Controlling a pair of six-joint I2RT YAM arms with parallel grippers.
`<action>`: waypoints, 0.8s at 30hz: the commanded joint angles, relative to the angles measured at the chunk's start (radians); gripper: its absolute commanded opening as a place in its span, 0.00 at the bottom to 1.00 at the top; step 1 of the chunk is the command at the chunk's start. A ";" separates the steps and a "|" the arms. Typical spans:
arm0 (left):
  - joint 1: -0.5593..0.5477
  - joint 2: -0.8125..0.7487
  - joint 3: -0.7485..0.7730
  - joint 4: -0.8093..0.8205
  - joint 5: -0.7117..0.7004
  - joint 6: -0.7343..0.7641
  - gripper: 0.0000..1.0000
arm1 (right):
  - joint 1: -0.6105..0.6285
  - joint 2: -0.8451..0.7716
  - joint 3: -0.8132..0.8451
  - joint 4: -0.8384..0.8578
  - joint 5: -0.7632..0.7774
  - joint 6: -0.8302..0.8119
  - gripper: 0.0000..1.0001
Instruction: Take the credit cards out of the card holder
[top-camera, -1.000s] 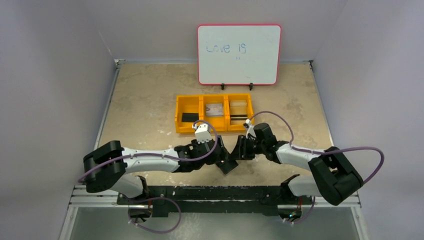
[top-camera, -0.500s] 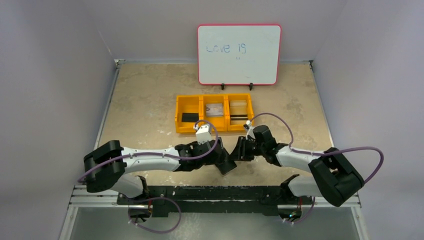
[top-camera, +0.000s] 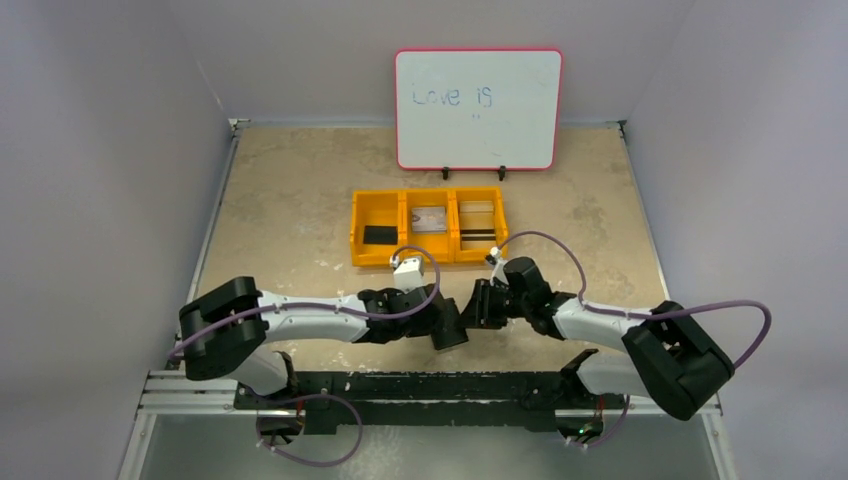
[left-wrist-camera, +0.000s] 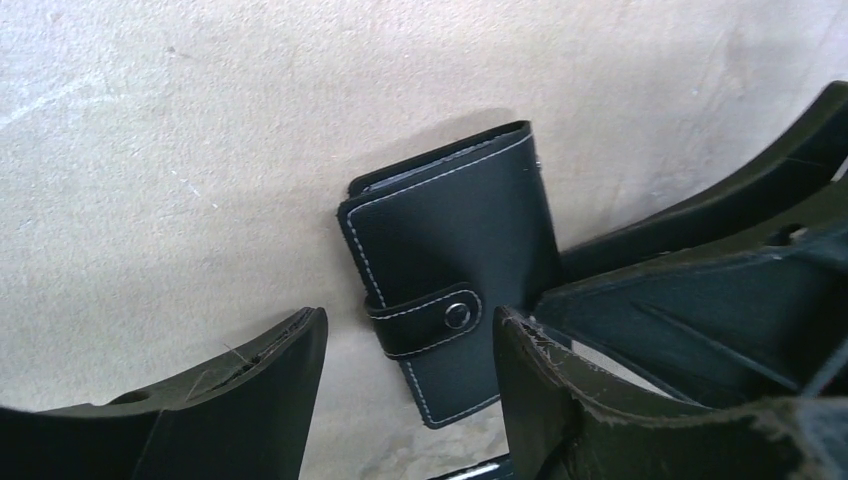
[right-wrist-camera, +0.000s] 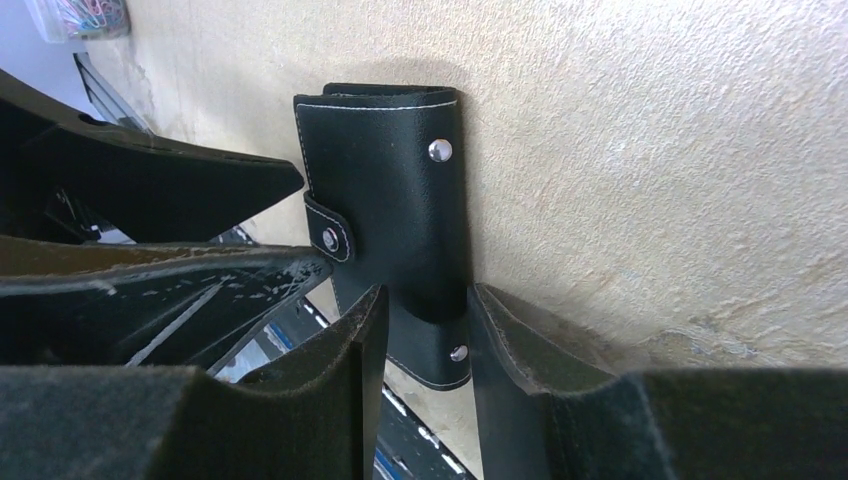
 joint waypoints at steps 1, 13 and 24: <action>-0.005 0.021 0.017 -0.016 -0.015 -0.011 0.60 | 0.011 0.014 -0.010 0.007 0.025 0.009 0.38; -0.019 0.122 0.101 -0.076 -0.026 0.034 0.45 | 0.027 0.033 0.008 0.000 0.032 0.006 0.38; -0.039 0.144 0.124 -0.116 -0.098 0.040 0.27 | 0.039 0.039 0.032 -0.037 0.060 -0.003 0.39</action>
